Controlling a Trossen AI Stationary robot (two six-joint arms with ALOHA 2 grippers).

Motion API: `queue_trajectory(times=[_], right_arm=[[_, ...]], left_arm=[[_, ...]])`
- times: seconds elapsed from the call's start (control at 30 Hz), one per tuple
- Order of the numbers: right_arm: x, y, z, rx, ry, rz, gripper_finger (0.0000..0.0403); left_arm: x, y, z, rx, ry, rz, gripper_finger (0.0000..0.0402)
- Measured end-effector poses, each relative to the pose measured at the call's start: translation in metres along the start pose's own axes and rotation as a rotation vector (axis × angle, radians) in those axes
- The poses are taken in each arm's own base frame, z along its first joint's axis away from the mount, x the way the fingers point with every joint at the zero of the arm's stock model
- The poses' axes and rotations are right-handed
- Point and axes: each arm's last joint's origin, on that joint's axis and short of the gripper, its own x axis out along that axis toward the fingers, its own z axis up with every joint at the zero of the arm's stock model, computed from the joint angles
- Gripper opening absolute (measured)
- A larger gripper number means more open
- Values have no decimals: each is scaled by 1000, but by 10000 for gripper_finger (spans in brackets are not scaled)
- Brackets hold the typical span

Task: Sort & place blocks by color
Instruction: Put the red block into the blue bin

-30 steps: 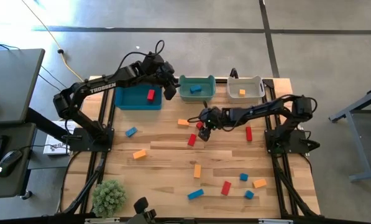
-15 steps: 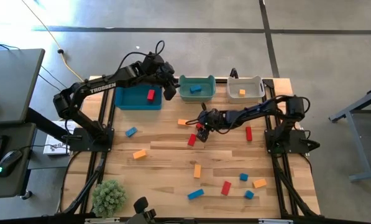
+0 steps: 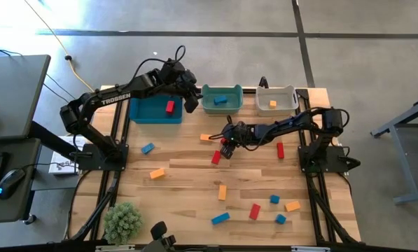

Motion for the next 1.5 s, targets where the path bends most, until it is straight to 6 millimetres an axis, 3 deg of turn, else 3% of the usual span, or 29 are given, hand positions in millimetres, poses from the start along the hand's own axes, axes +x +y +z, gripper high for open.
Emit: queue_trajectory(times=[0.5, 0.9, 1.13, 1.5], right_arm=[[-1, -3, 9, 34, 26, 36, 110], [-20, -12, 63, -145, 25, -16, 111], [-34, -23, 102, -190, -72, -27, 111], [-61, -40, 149, -283, -170, -63, 112]], left_arm=[[0, 0, 0, -34, 0, 0, 131], [-5, 25, -2, -197, -11, 56, 131], [-11, 43, -4, -260, -21, 44, 133], [-19, 68, -8, -510, -39, 25, 183]])
